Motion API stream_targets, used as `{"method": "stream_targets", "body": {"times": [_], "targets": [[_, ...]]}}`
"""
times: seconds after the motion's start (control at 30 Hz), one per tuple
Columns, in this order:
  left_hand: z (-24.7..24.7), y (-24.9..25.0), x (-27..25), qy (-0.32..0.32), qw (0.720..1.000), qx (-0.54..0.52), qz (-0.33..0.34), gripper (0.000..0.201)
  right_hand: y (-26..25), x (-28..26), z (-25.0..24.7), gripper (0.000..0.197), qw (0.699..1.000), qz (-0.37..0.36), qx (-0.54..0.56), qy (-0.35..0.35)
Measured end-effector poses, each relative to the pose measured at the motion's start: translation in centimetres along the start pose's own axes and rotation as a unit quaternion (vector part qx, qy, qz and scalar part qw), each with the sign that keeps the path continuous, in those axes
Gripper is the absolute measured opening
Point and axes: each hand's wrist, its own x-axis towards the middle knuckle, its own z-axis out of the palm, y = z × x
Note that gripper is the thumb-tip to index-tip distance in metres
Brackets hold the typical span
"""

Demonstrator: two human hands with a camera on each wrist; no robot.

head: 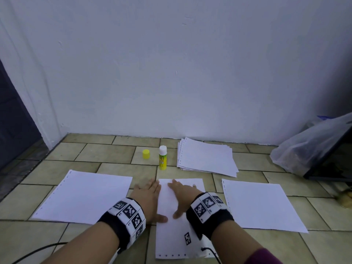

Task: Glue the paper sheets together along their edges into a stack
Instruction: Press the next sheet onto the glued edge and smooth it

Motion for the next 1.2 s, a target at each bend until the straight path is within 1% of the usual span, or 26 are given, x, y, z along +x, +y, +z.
{"method": "stream_targets", "body": {"times": [0.2,0.27,0.33,0.4,0.47,0.53,0.6,0.63,0.7,0.8,0.9,0.97,1.0,1.03,1.1,1.17,1.2], "targets": [[0.0,0.0,0.0,-0.008,1.0,-0.014,-0.002,0.108,4.9,-1.4,0.9,0.111,0.995,0.072,0.049,0.038],[-0.2,0.0,0.1,-0.011,1.0,-0.007,-0.001,0.111,5.1,-1.5,0.9,0.111,0.994,0.082,0.059,0.048],[-0.9,0.0,0.0,-0.008,1.0,0.001,-0.004,0.11,4.6,-1.5,0.7,0.106,0.993,0.088,0.062,0.058],[-1.6,0.0,0.0,0.02,1.0,-0.013,-0.014,0.096,3.8,-1.4,0.6,0.096,0.993,0.09,0.054,0.06],[-2.1,0.2,-0.1,0.059,0.997,-0.034,-0.018,0.083,3.1,-1.2,0.6,0.09,0.994,0.089,0.017,0.057],[-1.9,0.5,-0.2,0.08,0.994,-0.074,0.012,0.074,2.5,-1.1,0.6,0.08,0.993,0.091,-0.037,0.07],[-1.4,0.7,-0.4,0.079,0.989,-0.111,0.061,0.069,1.8,-1.0,0.6,0.062,0.988,0.097,-0.074,0.094],[-1.2,0.7,-0.6,0.071,0.988,-0.117,0.074,0.065,1.5,-1.0,0.7,0.055,0.986,0.1,-0.086,0.101],[-1.3,0.4,-1.0,0.061,0.99,-0.102,0.074,0.057,0.7,-1.0,0.8,0.045,0.985,0.106,-0.09,0.104],[-2.3,0.0,-1.5,0.045,0.996,-0.06,0.053,0.042,-0.9,-0.7,1.1,0.041,0.99,0.097,-0.048,0.092],[-2.7,-0.3,-1.9,0.034,0.998,-0.052,0.026,0.032,-2.8,-0.3,1.7,0.046,0.992,0.083,-0.016,0.092],[-2.3,-0.6,-2.0,0.026,0.998,-0.06,0.003,0.037,-3.9,0.0,2.2,0.049,0.993,0.074,-0.017,0.093],[-2.1,-0.8,-2.0,0.029,0.997,-0.066,-0.005,0.043,-4.2,0.1,2.4,0.05,0.993,0.066,-0.02,0.092],[-1.8,-1.1,-1.9,0.035,0.997,-0.073,-0.01,0.053,-4.4,0.3,2.5,0.053,0.994,0.057,-0.019,0.089],[-1.1,-1.5,-1.5,0.041,0.996,-0.083,-0.012,0.075,-4.5,0.7,2.7,0.067,0.997,0.04,-0.004,0.069],[-0.5,-1.7,-1.0,0.022,0.997,-0.073,-0.014,0.097,-4.7,1.1,2.4,0.081,0.999,0.028,0.007,0.045],[-0.3,-1.7,-0.8,0.003,0.998,-0.065,-0.021,0.103,-4.8,1.3,2.2,0.086,0.999,0.021,0.006,0.037]]}}
